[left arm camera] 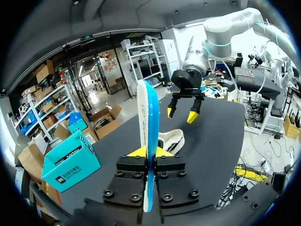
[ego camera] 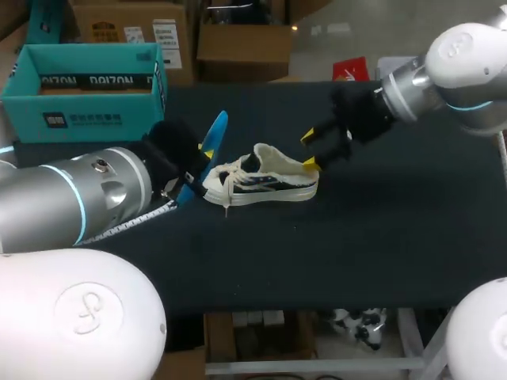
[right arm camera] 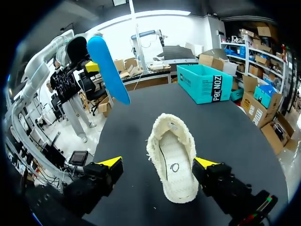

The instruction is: Open the shoe tongue, take the insole out of the shoe, put the insole back into the shoe, and pack the shoe into the shoebox

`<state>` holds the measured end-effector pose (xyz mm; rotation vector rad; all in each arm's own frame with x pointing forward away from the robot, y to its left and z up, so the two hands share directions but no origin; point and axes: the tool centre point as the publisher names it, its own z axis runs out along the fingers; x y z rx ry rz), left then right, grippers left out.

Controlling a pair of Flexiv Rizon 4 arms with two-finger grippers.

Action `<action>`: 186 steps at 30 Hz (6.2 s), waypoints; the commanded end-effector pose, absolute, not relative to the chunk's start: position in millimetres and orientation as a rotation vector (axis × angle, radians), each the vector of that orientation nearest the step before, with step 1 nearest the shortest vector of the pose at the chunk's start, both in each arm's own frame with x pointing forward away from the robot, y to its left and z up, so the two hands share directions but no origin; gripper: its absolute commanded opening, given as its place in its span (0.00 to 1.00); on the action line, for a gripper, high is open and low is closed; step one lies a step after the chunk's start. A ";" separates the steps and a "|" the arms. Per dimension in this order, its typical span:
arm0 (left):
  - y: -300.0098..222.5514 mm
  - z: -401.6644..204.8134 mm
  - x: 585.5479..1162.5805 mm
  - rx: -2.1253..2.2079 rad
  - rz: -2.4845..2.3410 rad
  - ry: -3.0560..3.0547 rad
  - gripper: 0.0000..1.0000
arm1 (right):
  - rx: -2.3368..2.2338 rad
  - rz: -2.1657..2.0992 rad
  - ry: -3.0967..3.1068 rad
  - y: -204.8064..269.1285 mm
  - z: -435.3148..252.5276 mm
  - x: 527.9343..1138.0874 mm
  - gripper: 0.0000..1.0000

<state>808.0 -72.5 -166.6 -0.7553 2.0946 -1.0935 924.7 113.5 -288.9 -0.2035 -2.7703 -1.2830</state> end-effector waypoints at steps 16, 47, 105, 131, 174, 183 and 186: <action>-13.7 -172.2 790.1 -0.316 -1.065 2.676 0.00 | -0.076 -0.760 -2.921 135.3 -281.4 959.6 1.00; -12.2 -164.0 834.8 -0.032 -1.272 2.820 0.00 | -0.042 -0.711 -2.890 132.9 -304.1 985.8 1.00; 8.7 -185.4 869.7 -0.050 -1.329 2.807 0.00 | -0.544 -0.227 -3.075 149.2 -315.7 990.1 0.00; -5.8 -178.6 894.9 0.193 -1.450 2.826 0.00 | -1.360 -0.615 -2.812 150.4 -282.7 919.7 0.00; 23.1 -182.2 948.0 0.324 -1.484 2.873 0.00 | -1.556 -0.622 -2.741 178.4 -237.7 941.0 0.26; 33.1 -184.9 942.8 0.293 -1.483 2.871 0.00 | -1.491 -0.279 -2.715 169.3 -223.1 920.4 1.00; 34.7 -185.9 938.4 0.288 -1.485 2.868 0.00 | -1.446 -0.179 -2.741 171.1 -228.5 913.6 1.00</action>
